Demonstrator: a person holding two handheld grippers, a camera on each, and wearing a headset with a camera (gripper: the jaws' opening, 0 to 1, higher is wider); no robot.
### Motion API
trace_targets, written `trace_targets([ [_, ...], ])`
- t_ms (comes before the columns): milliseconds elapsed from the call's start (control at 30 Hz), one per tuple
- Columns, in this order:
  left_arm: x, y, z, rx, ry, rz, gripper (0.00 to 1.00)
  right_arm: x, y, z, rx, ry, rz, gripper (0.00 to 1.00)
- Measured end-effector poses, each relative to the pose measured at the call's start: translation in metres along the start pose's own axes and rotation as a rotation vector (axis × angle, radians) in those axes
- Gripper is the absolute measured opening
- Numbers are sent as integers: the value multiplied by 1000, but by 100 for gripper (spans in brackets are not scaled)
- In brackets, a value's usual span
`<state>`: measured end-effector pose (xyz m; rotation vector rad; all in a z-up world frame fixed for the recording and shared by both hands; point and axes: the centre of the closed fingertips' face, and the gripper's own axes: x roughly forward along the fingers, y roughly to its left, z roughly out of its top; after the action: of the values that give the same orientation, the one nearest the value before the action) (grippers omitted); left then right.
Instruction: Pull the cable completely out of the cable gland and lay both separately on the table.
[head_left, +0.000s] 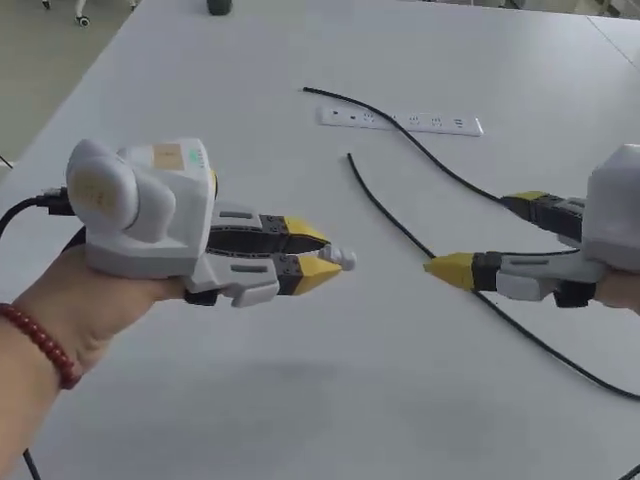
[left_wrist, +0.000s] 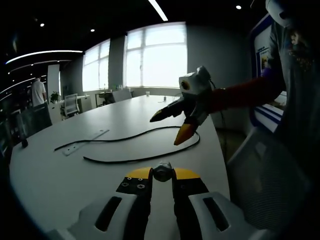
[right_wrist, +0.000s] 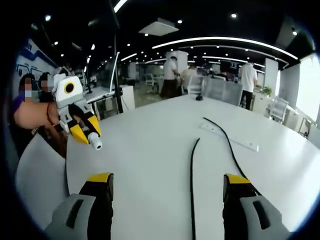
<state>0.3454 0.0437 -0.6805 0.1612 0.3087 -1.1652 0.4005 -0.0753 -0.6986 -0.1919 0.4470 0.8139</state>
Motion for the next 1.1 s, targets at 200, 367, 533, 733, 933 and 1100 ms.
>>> trace_targets([
  [200, 0, 1, -2, -2, -2, 4, 16, -22, 15, -9, -28, -20, 2, 99],
  [367, 7, 2, -6, 4, 0, -1, 16, -40, 21, -13, 4, -36, -14, 99],
  [533, 19, 8, -14, 6, 9, 0, 16, -57, 19, -10, 26, -60, -45, 99],
  [733, 42, 31, -38, 39, 68, 61, 16, -70, 17, -14, 46, -62, -77, 99],
  [933, 62, 50, -63, 44, 129, 119, 16, -80, 17, -17, 45, -52, -97, 99],
  [1100, 72, 64, -87, 35, 201, 155, 16, -87, 11, -15, 37, -55, -128, 99],
])
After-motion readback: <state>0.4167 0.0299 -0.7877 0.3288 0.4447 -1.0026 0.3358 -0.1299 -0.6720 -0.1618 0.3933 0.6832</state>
